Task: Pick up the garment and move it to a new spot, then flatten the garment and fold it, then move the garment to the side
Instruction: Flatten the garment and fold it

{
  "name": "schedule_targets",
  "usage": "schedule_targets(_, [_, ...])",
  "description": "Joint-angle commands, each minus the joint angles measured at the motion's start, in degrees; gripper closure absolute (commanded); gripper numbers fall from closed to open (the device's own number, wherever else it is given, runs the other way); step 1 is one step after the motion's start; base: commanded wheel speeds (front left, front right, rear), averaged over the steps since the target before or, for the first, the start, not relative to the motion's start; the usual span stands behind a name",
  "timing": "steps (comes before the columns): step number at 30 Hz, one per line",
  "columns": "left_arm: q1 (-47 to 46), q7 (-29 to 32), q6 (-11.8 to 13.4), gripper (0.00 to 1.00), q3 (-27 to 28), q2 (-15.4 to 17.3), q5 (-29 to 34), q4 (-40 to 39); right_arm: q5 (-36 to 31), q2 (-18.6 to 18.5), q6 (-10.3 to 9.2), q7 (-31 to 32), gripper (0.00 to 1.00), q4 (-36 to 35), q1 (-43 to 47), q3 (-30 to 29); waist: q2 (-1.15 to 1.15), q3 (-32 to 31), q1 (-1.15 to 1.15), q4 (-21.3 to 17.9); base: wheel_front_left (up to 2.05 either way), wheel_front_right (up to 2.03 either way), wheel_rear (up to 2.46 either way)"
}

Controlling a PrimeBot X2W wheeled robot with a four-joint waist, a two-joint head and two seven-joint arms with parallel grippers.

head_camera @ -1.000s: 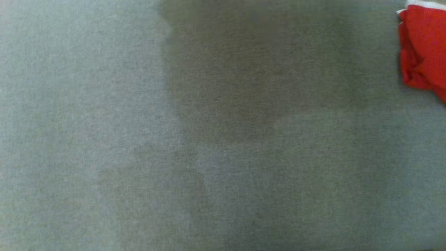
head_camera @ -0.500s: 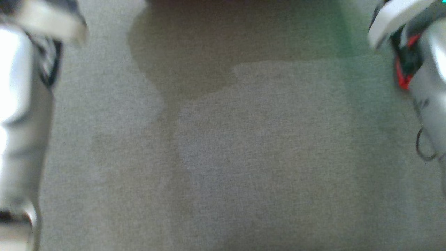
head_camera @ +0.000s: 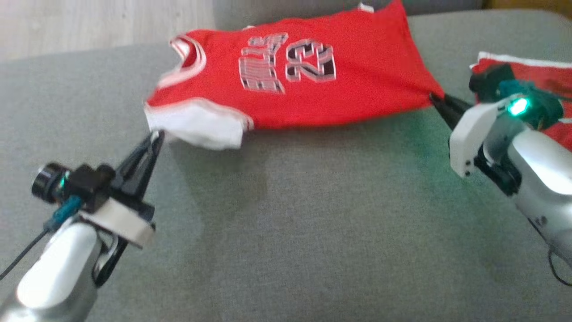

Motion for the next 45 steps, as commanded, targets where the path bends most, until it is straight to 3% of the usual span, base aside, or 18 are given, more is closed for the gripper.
schedule_targets(1, [-1.3, 0.37, 0.1, 1.0, 1.55, 4.66, -2.0, -3.08, 1.84, -2.13, 0.37, 0.6, 1.0, -2.38, 0.92, 1.48, 0.0, -2.13, 0.01, 0.55, 0.0, 0.0, 0.0])
schedule_targets(8, [4.66, 3.58, 0.1, 1.0, -2.77, 10.8, -7.34, -9.77, 10.64, -7.37, 0.37, 3.44, 1.0, -7.53, 5.69, 8.64, 0.0, -7.79, 0.01, 0.8, 0.0, 0.0, 0.0])
schedule_targets(26, [19.5, 12.14, 1.32, 1.0, -5.74, 17.84, -15.5, -25.94, 30.6, -17.02, 0.37, 12.98, 1.0, -21.87, 13.21, 16.2, 0.0, -14.43, 0.01, 0.25, 0.0, 0.0, 0.0])
schedule_targets(34, [19.79, 14.22, 1.98, 1.0, -5.25, 19.67, -16.7, -28.55, 31.78, -19.37, 0.37, 14.46, 1.0, -23.66, 12.86, 16.8, 0.0, -14.17, 0.01, 0.56, 0.0, 0.0, 0.0])
schedule_targets(45, [13.74, 15.48, 1.22, 1.0, -6.05, 19.62, -14.38, -23.7, 31.42, -17.83, 0.37, 16.51, 1.0, -22.17, 9.07, 17.14, 0.0, -10.98, 0.01, -0.24, 0.0, 0.0, 0.0])
